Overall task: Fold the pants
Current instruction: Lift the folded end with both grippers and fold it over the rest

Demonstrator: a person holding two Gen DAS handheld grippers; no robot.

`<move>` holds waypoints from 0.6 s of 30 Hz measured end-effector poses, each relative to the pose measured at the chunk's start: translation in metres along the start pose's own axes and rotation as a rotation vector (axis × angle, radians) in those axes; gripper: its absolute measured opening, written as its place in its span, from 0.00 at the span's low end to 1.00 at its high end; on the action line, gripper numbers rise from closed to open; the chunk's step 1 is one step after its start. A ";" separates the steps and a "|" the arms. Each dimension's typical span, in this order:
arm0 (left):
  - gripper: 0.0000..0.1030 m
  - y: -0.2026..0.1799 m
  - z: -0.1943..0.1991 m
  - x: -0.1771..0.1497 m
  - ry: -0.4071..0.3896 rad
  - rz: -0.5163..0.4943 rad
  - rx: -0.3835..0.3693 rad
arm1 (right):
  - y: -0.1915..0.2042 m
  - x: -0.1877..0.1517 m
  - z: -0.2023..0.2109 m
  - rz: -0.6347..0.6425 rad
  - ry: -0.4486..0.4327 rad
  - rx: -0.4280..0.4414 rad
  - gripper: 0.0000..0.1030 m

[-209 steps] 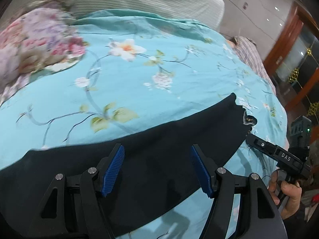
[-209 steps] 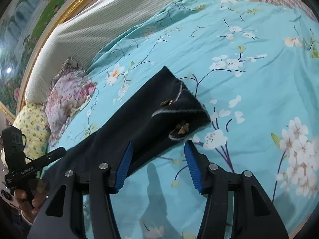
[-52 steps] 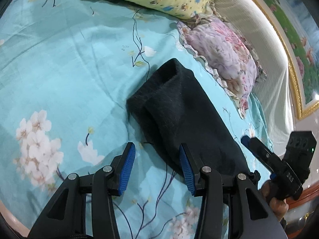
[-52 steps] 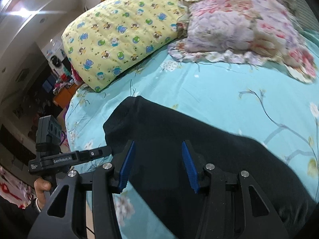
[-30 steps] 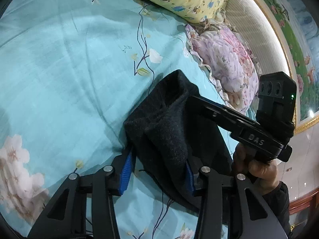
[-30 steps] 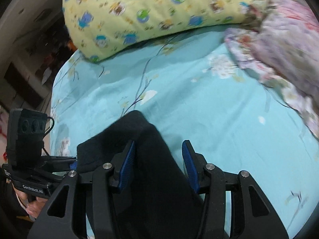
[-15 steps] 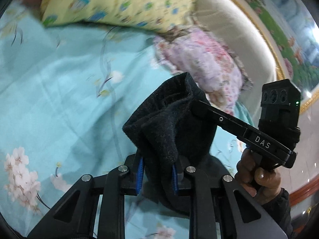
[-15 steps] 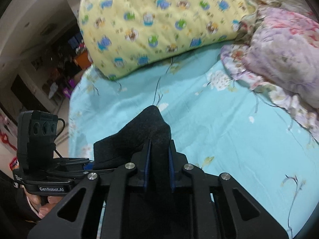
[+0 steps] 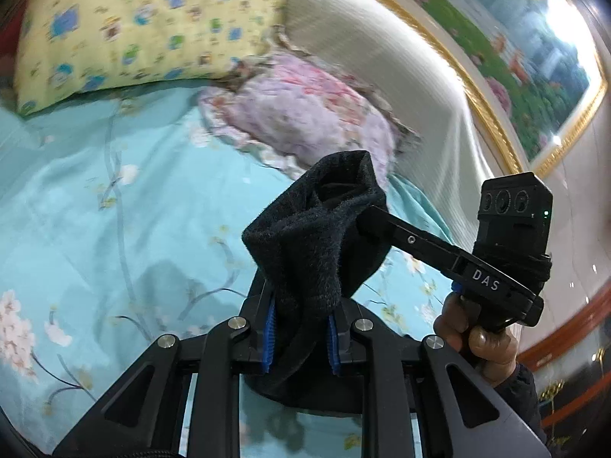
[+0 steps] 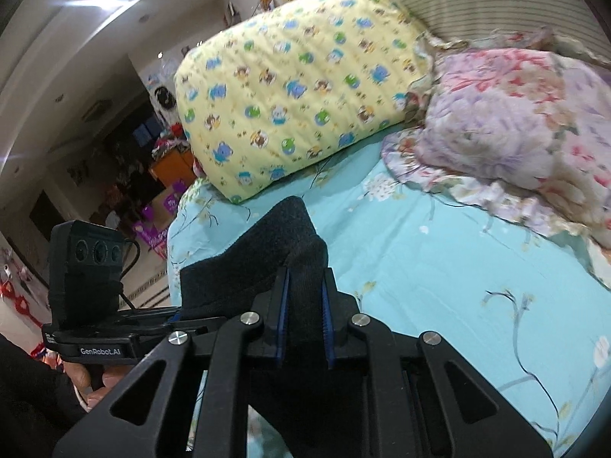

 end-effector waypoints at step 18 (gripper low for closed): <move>0.19 -0.134 -0.054 -0.054 0.135 -0.252 -0.108 | -0.055 -0.095 0.128 -0.197 -0.196 -0.085 0.15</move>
Point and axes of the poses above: each gripper's, at about its wrist camera, not at the fingertips, and z roughly against the way its jaws point, y to its left, x to its top, the point moved 1 cm from there along -z, roughly the way its jaws point, and after that the axes turned 6 degrees about y, right-handed, at the moved point
